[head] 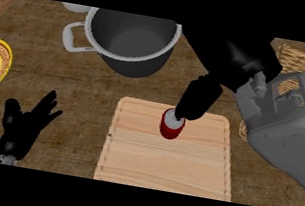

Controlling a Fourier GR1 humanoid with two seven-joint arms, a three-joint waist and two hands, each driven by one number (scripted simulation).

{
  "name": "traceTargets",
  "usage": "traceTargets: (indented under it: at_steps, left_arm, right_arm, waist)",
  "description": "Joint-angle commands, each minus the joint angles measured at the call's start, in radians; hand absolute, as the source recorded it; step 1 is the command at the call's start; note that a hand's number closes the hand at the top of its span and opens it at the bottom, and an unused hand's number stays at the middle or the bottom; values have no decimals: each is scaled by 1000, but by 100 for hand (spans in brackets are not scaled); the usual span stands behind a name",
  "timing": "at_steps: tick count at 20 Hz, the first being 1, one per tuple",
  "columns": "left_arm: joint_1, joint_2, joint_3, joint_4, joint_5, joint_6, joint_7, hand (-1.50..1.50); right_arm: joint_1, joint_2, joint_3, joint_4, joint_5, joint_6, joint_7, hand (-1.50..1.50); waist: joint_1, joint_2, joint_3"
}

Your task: Pick the can from the cutting board and place it in the basket

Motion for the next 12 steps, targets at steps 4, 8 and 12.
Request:
traceTargets:
  at_steps: [4,8,12]
  left_arm:
    - [41,16,-3,10,5,-9,59,0]
    - [82,-9,-20,5,-4,-17,30,0]
    - [93,6,1,13,-12,-25,24,0]
  right_arm:
    - [-124,-86,-73,-15,-300,351,242,-150]
    - [-100,-172,-80,-42,-363,402,243,-150]
    - [-51,-163,-63,-92,-375,344,252,-150]
  waist:
    - [11,12,-6]
    - [14,16,-5]
    - [18,19,-5]
